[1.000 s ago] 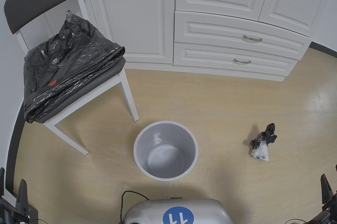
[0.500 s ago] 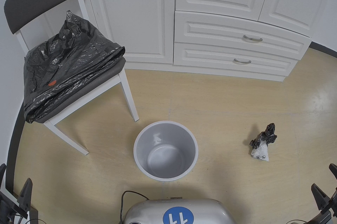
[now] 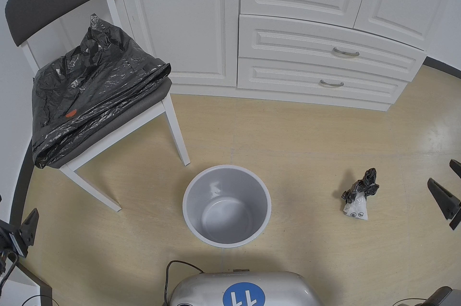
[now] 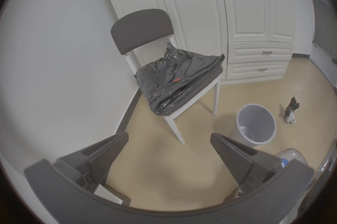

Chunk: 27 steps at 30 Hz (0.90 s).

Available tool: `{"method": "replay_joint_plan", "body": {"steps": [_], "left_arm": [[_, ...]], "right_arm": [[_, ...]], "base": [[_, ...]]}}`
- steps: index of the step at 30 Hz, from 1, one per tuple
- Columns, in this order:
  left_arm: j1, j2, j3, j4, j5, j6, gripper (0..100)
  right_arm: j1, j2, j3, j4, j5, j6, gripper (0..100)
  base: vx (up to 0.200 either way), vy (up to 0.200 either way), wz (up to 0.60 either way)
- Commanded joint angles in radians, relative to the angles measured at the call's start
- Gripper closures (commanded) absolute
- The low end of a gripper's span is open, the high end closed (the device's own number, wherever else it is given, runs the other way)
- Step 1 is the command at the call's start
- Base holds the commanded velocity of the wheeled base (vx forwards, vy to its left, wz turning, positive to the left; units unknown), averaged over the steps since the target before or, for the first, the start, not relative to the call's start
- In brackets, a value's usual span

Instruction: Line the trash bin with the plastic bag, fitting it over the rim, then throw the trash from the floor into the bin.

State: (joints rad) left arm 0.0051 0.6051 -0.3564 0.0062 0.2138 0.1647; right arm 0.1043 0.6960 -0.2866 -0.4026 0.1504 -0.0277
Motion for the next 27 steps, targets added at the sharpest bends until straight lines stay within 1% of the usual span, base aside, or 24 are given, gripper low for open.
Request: {"method": "replay_joint_plan", "body": {"steps": [1,2,3,4,7,10,13,15,16,18,24,27], "left_arm": [[0.019,0.140,-0.044,-0.025,0.062,0.036,0],[0.026,0.151,-0.050,-0.035,0.064,0.042,0],[0.029,0.157,-0.053,-0.041,0.064,0.045,0],[0.039,0.177,-0.065,-0.061,0.065,0.061,0],[0.055,0.205,-0.069,-0.084,0.067,0.095,0],[0.062,0.232,-0.059,-0.114,0.076,0.104,0],[0.065,0.248,-0.055,-0.127,0.078,0.102,0],[0.085,0.259,-0.059,-0.129,0.076,0.101,0],[0.088,0.259,-0.059,-0.129,0.076,0.101,0],[0.121,0.280,-0.065,-0.135,0.076,0.104,0],[0.145,0.311,-0.041,-0.199,0.075,0.110,0],[0.150,0.334,-0.039,-0.215,0.078,0.141,0]], "right_arm": [[0.176,0.169,-0.082,-0.070,-0.157,0.092,0],[0.204,0.185,-0.095,-0.084,-0.196,0.114,0],[0.216,0.195,-0.102,-0.091,-0.215,0.124,0],[0.245,0.232,-0.120,-0.119,-0.270,0.150,0],[0.273,0.286,-0.125,-0.162,-0.311,0.167,0],[0.304,0.323,-0.106,-0.205,-0.322,0.198,0],[0.316,0.321,-0.080,-0.214,-0.322,0.239,0],[0.325,0.324,-0.069,-0.214,-0.321,0.262,0],[0.327,0.326,-0.069,-0.216,-0.321,0.264,0],[0.331,0.332,-0.066,-0.216,-0.321,0.262,0],[0.345,0.338,-0.074,-0.216,-0.321,0.256,0],[0.380,0.392,-0.098,-0.216,-0.322,0.244,0]], "base": [[0.000,0.000,0.00],[0.000,0.000,0.00],[0.000,0.000,0.00],[0.000,0.000,0.00],[0.000,0.000,0.00],[0.000,0.000,0.00],[0.000,0.000,0.00],[0.000,0.000,0.00],[0.000,0.000,0.00],[0.000,0.000,0.00],[0.000,0.000,0.00],[0.000,0.000,0.00]]}}
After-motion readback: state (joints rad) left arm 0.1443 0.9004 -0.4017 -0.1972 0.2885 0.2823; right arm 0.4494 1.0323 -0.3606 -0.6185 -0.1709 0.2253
